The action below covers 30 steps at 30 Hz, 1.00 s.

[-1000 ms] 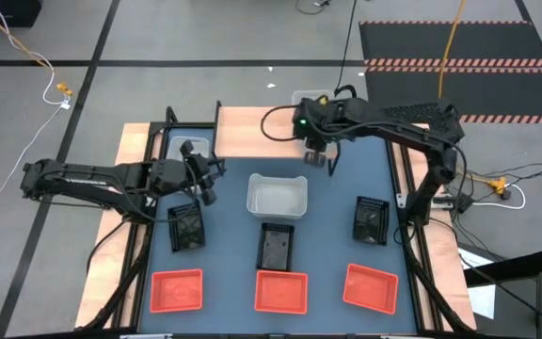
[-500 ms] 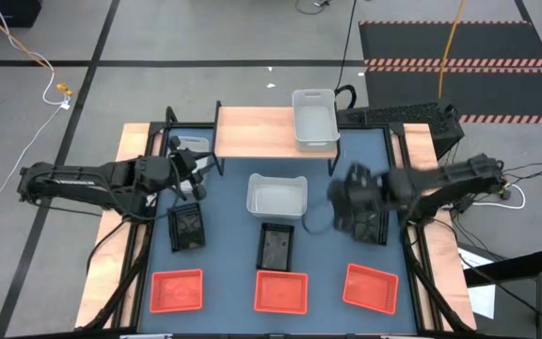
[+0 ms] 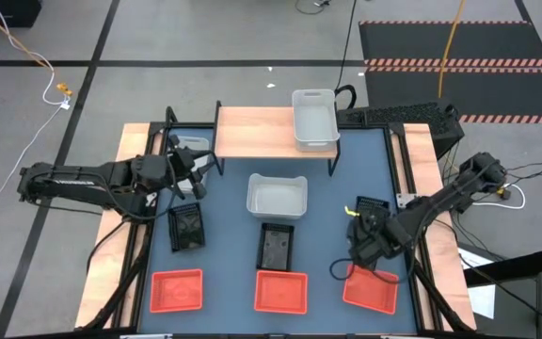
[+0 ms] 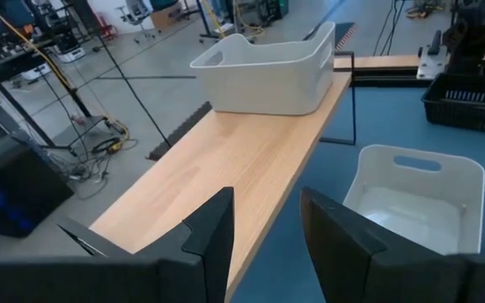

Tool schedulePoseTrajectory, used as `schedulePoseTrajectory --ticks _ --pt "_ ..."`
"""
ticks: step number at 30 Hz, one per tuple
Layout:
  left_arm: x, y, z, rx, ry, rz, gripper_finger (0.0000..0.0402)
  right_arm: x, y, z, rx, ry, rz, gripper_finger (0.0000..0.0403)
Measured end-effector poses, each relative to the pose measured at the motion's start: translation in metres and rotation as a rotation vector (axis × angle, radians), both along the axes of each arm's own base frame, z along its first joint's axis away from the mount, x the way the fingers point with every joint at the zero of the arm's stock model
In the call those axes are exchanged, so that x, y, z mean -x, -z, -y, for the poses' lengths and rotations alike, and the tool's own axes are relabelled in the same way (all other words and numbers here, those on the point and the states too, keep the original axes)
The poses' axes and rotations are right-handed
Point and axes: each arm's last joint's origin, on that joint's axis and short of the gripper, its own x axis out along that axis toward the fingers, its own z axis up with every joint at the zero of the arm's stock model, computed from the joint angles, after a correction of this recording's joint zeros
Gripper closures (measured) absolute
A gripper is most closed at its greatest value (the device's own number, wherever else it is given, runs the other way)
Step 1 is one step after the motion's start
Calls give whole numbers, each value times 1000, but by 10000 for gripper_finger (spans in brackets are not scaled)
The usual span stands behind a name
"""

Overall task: Stack baskets on shelf by color
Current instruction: Put the right black bin on the shelf

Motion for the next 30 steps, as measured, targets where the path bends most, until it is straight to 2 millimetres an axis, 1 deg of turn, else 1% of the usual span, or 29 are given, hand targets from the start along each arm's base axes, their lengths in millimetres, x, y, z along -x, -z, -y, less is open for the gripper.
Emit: schedulePoseTrajectory --ticks 2,6,12,15,17,19,20,23,25,27,30 --pt "0 0 0 -10 3 -7 261 2 9 -2 -13 -36 4 273" --pt "0 0 0 -12 4 -13 261 7 26 1 0 -69 -12 272" --pt "0 1 0 -11 3 -14 261 13 40 10 25 -43 -56 275" --pt "0 1 0 -7 2 -14 261 13 40 11 26 -41 -56 298" --pt "0 1 0 0 2 -15 261 12 40 12 24 -46 -57 331" --pt "0 1 0 8 0 -10 261 11 38 11 1 -66 -52 376" --pt "0 1 0 9 0 -9 261 11 37 10 -15 -75 -42 388" --pt "1 2 0 14 -2 -14 261 12 31 10 -70 -38 -1 391" --pt "1 3 0 15 -2 -23 261 13 22 10 -111 -11 19 395" --pt "1 3 0 14 -2 -29 261 15 9 12 -97 -5 44 397" --pt "1 2 0 14 -2 -18 261 19 -17 18 -4 11 110 397"
